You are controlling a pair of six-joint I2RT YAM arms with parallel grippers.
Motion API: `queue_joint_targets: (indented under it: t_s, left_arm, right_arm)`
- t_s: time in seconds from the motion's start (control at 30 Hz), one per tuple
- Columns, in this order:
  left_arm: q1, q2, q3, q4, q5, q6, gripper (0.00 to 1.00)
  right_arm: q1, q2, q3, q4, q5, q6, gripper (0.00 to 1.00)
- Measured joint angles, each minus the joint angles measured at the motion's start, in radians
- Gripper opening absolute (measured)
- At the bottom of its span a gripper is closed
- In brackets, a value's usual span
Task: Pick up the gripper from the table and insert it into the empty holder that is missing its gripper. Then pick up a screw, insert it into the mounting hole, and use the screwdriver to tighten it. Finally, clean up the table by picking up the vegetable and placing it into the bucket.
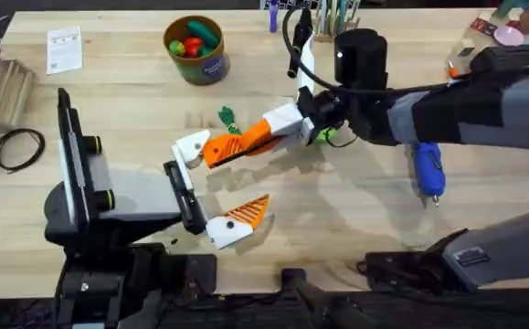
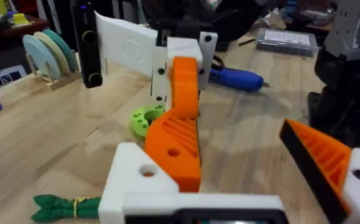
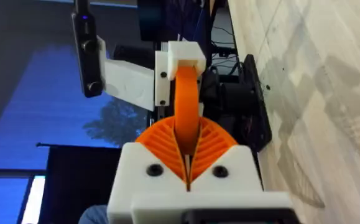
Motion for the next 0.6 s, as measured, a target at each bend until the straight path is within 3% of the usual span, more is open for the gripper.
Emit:
queue_joint_targets:
  t_s: [0.6]
  left_arm:
    - [0.008, 0.000, 0.000, 0.006, -0.038, 0.005, 0.986]
  right_arm:
    - [0.021, 0.067, 0.071, -0.004, -0.062, -0.018, 0.008]
